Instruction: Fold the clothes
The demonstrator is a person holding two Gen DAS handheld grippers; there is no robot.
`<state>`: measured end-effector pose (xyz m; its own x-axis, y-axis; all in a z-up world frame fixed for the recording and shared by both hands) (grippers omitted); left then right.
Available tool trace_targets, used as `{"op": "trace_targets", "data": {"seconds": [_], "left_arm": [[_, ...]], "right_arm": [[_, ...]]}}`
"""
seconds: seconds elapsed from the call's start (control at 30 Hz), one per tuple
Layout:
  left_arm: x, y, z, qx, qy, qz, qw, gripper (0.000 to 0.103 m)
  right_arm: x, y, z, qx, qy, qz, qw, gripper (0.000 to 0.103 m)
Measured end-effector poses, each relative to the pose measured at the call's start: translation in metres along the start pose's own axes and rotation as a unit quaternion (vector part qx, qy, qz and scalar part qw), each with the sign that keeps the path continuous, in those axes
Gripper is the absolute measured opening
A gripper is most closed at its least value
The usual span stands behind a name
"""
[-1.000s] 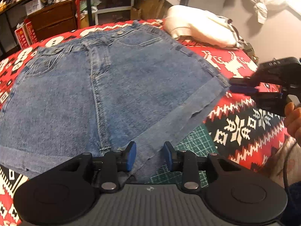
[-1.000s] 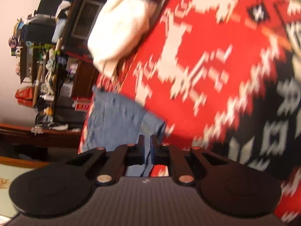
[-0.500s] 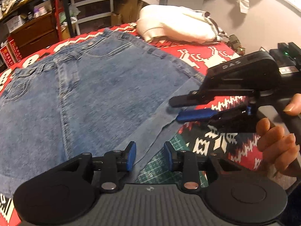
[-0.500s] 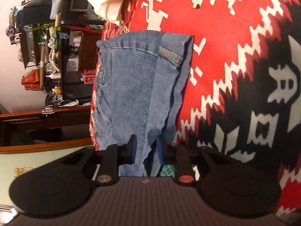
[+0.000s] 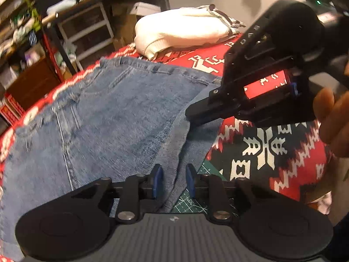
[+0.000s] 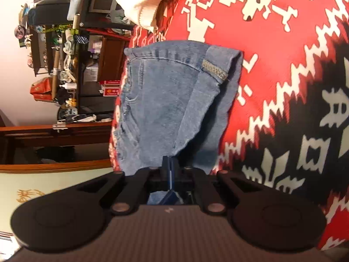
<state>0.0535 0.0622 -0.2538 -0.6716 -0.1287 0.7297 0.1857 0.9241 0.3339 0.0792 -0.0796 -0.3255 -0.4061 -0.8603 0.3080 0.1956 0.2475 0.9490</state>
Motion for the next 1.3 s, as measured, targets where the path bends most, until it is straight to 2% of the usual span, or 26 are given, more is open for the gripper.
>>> {"op": "trace_targets", "data": {"seconds": [0.03,0.13,0.2,0.27,0.37,0.47,0.5,0.53,0.63,0.73,0.9,1.0,1.1,1.3], "left_arm": [[0.0,0.0,0.0,-0.006,-0.001,-0.008,1.0,0.005],[0.004,0.003,0.0,-0.017,-0.01,-0.02,0.9996,0.003],[0.007,0.001,0.002,-0.035,-0.015,-0.025,0.9989,0.003],[0.009,-0.003,0.005,-0.055,-0.019,-0.034,0.9977,0.003],[0.009,-0.005,0.005,-0.063,-0.021,-0.04,0.997,0.003],[0.009,-0.002,0.002,-0.057,-0.017,-0.037,0.9975,0.003],[0.01,-0.002,0.002,-0.058,-0.017,-0.036,0.9975,0.003],[0.012,-0.003,0.001,-0.06,-0.019,-0.035,0.9974,0.003],[0.017,-0.006,0.002,-0.066,-0.025,-0.033,0.997,0.003],[0.01,-0.01,0.009,-0.065,-0.008,-0.024,0.9975,0.003],[0.011,-0.009,0.012,-0.07,-0.008,-0.023,0.9973,0.004],[0.015,-0.006,0.016,-0.069,0.003,-0.009,0.9976,0.004],[0.019,0.002,0.022,-0.045,0.019,0.008,0.9988,0.004],[0.03,0.03,0.028,0.008,0.033,0.012,0.9993,0.004]], "right_arm": [[0.001,0.0,-0.001,0.001,0.0,0.001,1.0,0.001],[0.004,-0.004,-0.002,0.007,-0.001,0.009,1.0,0.001],[0.006,-0.009,-0.002,-0.003,-0.002,0.002,1.0,0.009],[0.007,-0.017,-0.002,-0.025,-0.005,-0.012,1.0,0.025],[0.004,-0.029,-0.001,-0.055,-0.01,-0.023,0.998,0.028],[-0.003,-0.034,-0.006,-0.06,-0.021,-0.017,0.998,0.026],[-0.005,-0.035,-0.008,-0.058,-0.027,-0.013,0.998,0.02],[-0.006,-0.034,-0.01,-0.046,-0.029,0.001,0.999,0.001],[-0.004,-0.026,-0.01,0.0,-0.029,0.035,0.999,0.002],[0.0,-0.018,-0.007,0.036,-0.031,0.042,0.998,0.001],[0.005,-0.027,-0.006,0.034,-0.034,0.047,0.998,0.002],[0.011,-0.027,-0.008,0.034,-0.034,0.046,0.998,0.002],[0.019,-0.027,-0.011,0.045,-0.038,0.058,0.997,0.002],[0.046,-0.021,-0.015,0.062,-0.046,0.061,0.995,0.002]]}}
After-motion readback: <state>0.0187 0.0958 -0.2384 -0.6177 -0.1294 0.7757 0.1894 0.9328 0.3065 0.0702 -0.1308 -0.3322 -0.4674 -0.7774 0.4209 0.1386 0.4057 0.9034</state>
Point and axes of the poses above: each gripper's, at about its wrist camera, not at the fingertips, and x roughly against the way its jaws point, y to its left, z to its underside, the point moved 6 cm from there along -x, roughly the way its jaws point, and after that the axes turned 11 degrees about -z, right-handed, at the moved point
